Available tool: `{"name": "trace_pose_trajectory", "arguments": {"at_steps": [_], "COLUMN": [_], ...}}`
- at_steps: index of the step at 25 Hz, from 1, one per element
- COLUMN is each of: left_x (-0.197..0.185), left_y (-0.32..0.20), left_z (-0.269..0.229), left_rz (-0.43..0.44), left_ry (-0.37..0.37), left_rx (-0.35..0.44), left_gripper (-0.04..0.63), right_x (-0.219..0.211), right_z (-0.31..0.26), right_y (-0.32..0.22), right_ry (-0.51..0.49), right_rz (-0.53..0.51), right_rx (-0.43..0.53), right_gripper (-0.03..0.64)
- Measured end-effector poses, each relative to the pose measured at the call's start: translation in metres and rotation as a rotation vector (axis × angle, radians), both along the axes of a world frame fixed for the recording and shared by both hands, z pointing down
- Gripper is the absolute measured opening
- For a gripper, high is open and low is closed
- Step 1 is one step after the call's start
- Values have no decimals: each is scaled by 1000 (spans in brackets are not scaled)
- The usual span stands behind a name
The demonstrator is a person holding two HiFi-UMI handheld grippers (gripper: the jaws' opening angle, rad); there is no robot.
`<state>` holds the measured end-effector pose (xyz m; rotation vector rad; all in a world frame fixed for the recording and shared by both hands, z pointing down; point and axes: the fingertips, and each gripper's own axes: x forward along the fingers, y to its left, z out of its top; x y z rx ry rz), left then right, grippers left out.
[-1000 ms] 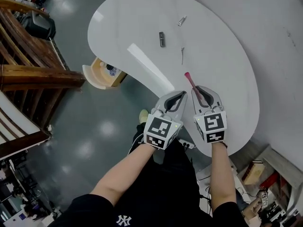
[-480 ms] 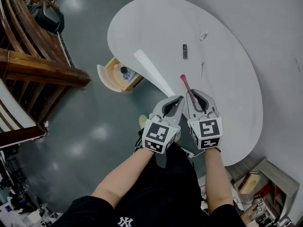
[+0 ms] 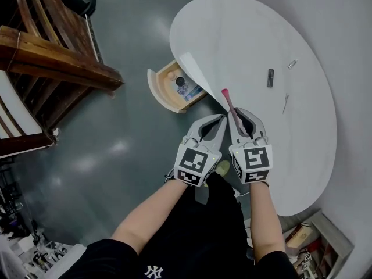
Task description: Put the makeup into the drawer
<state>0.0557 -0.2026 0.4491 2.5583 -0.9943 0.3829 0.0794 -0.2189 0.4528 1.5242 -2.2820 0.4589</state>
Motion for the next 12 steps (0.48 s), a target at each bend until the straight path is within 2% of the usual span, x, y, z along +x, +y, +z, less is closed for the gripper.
{"name": "trace_pose_trajectory", "arguments": {"at_steps": [12], "left_x": [-113], "left_y": [-61], "left_z": [41], "left_rz": [-130], "left_ry": [-18], "left_rx": [-31], "left_gripper": [9], "right_x": [-111], "right_z": [46], "right_y": [-64], "right_ry": [-20], "right_rz": [-104], "right_rx": [-29], "right_gripper": [54]}}
